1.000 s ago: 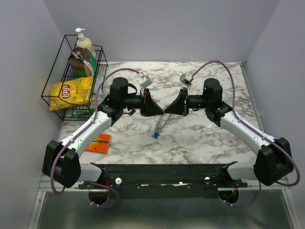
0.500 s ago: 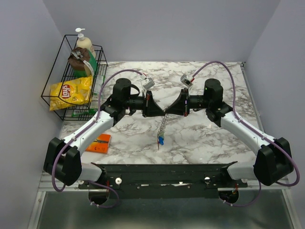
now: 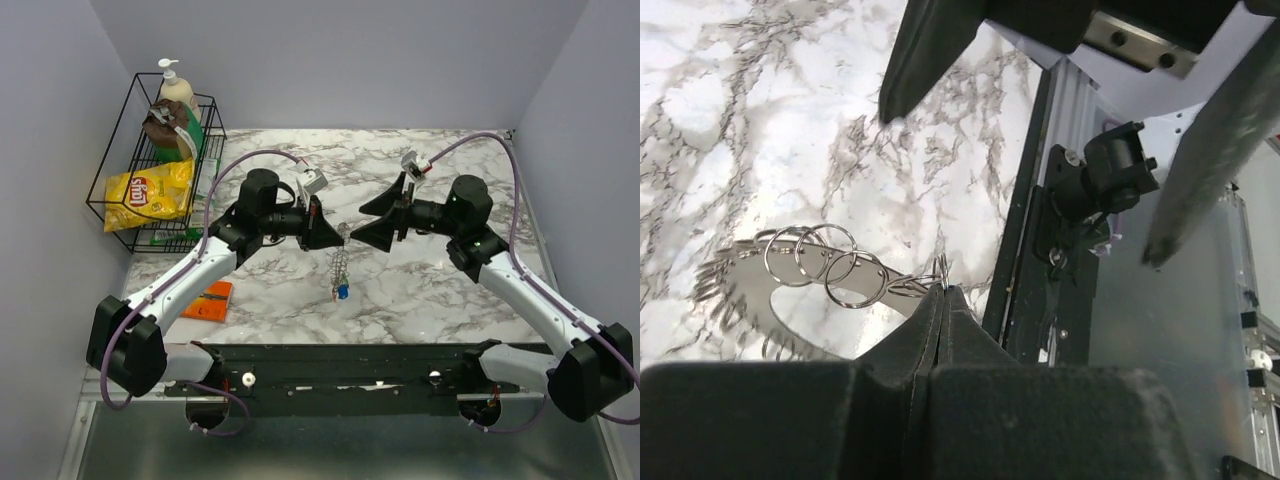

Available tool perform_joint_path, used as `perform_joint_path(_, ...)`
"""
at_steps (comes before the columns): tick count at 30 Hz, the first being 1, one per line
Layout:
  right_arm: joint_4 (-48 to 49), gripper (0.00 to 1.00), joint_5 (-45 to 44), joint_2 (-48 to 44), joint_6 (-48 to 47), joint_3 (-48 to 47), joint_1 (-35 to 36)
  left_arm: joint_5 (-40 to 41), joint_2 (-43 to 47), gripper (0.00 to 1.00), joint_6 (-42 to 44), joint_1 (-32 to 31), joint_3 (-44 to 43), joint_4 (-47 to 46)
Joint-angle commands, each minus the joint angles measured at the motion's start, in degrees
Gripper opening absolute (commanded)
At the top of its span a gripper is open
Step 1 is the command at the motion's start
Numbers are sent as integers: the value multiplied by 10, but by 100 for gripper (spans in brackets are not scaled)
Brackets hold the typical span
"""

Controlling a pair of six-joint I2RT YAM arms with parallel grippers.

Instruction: Put the keys on the keyring

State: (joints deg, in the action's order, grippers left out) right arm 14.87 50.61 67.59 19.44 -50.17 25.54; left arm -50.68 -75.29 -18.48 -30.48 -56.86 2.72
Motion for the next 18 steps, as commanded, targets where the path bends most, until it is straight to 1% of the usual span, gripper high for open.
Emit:
perform_joint_path(1, 17, 100, -75, -33, -8, 15, 3, 46, 32, 0, 26, -2, -5, 18)
perform_joint_path(7, -6, 100, -78, -22, -18, 9, 3, 73, 36, 0, 38, -1, -11, 30)
perform_joint_path(10, -20, 100, -93, -11, -20, 2, 3, 89, 38, 0, 46, 13, -18, 49)
perform_joint_path(12, -34, 100, -103, 1, -24, -4, 3, 95, 44, 0, 36, 29, -25, 53)
perform_joint_path(13, -41, 100, -104, 8, -26, -13, 3, 98, 46, 0, 35, 48, -26, 53)
perform_joint_path(16, -81, 100, -121, 38, -34, -35, 3, 121, 50, 0, 37, 79, -49, 77)
perform_joint_path(18, -106, 100, -144, 55, -32, -55, 3, 137, 48, 0, 40, 110, -75, 106)
